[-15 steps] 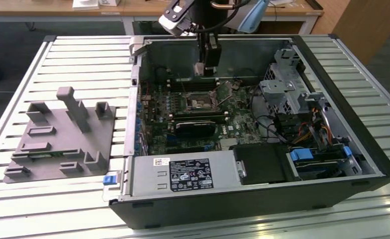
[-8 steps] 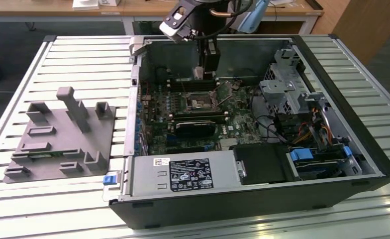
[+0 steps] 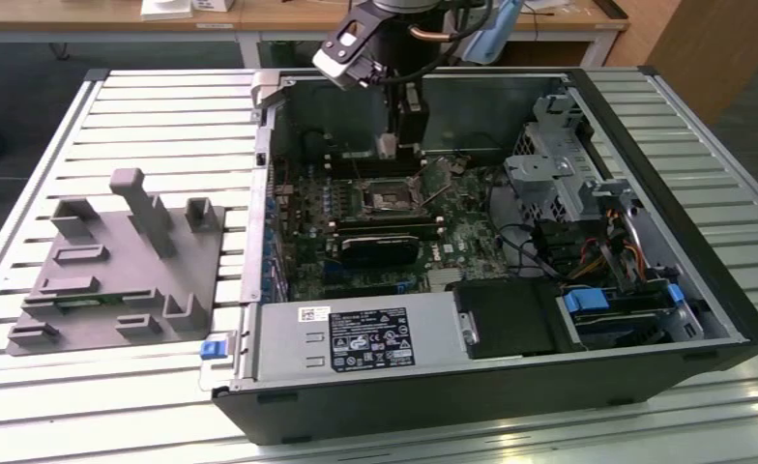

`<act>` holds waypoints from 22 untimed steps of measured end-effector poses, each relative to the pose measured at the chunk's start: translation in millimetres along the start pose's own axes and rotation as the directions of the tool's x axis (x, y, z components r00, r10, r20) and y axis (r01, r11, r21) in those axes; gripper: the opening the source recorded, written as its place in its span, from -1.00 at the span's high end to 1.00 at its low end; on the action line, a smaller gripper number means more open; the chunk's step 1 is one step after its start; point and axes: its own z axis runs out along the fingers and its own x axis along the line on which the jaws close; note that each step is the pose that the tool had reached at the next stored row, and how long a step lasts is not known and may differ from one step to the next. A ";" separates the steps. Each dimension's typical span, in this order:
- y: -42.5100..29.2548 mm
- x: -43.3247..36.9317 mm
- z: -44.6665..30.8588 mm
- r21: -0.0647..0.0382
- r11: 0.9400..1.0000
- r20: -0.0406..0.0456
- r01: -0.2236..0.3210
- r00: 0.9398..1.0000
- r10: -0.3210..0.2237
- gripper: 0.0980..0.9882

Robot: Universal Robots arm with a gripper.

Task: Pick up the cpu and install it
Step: 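Place the cpu into insertion slot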

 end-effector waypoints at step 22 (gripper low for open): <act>-0.6 0.9 31.3 0.000 1.000 0.000 0.000 1.000 0.000 0.02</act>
